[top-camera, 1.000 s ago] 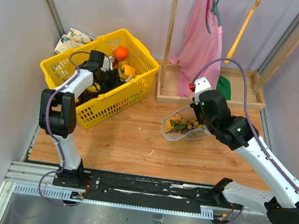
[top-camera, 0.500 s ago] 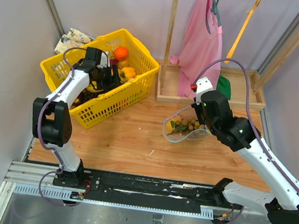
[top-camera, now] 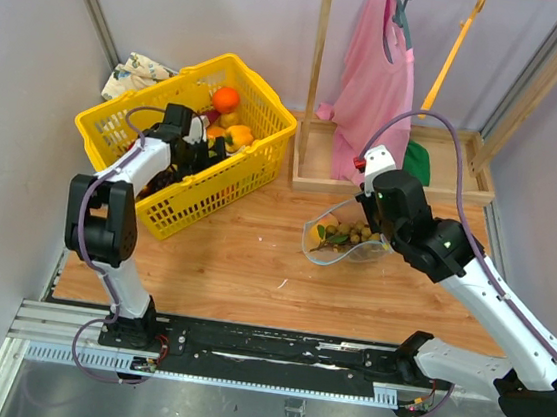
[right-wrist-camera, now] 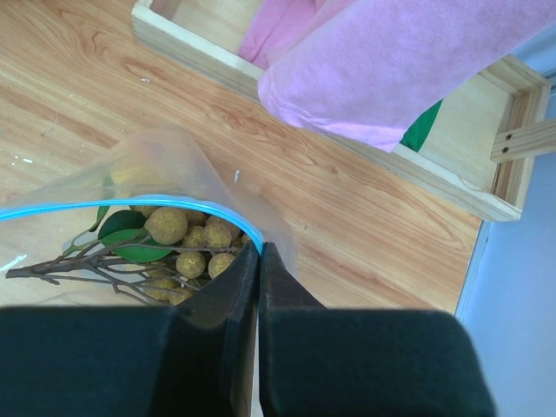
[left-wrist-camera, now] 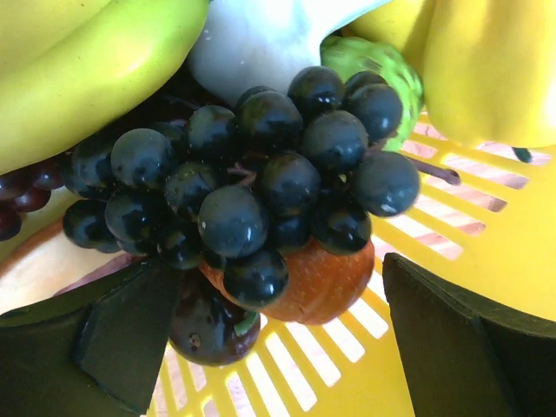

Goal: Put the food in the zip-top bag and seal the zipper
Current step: Pick up the fake vegetable from the bin.

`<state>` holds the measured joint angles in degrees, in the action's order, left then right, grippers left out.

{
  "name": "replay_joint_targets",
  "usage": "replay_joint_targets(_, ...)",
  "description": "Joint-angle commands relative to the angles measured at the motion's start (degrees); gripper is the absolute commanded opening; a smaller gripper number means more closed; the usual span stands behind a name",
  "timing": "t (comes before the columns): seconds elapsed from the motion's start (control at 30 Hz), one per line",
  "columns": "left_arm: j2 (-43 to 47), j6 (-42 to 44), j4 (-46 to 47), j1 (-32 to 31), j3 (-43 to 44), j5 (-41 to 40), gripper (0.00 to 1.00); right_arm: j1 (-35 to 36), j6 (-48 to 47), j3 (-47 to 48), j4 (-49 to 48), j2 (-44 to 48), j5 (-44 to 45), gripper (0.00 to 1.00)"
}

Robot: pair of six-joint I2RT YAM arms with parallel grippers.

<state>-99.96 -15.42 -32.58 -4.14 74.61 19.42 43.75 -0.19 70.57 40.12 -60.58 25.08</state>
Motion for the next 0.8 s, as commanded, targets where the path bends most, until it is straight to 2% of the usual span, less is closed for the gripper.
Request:
replay_joint_targets(0.0, -3.40, 2.25, -0.38, -0.43, -1.81, 3.23, 0.99, -0.90, 0.54, -0.56, -2.45, 1.19, 1.06, 0.01)
replay_joint_targets(0.13, -5.98, 2.51, -0.04, -0.43, -1.77, 3.91, 0.96, -0.93, 0.63, -0.67, -2.59, 1.14, -0.77, 0.01)
replay_joint_targets(0.27, -6.11, 2.15, -0.54, -0.43, -1.24, 4.82, 0.85, -0.90, 0.63, -0.65, -2.53, 1.23, -0.74, 0.01)
replay_joint_targets(0.6, 2.08, 0.70, -1.64, -0.43, 0.45, 0.40, 0.58, -0.91, 0.71, -0.26, -2.67, 1.38, -0.18, 0.01)
replay_joint_targets(0.77, 6.61, -0.44, -0.58, -0.43, 0.21, -1.71, 0.54, -0.94, 1.06, -0.38, -2.87, 1.75, 0.06, 0.01)
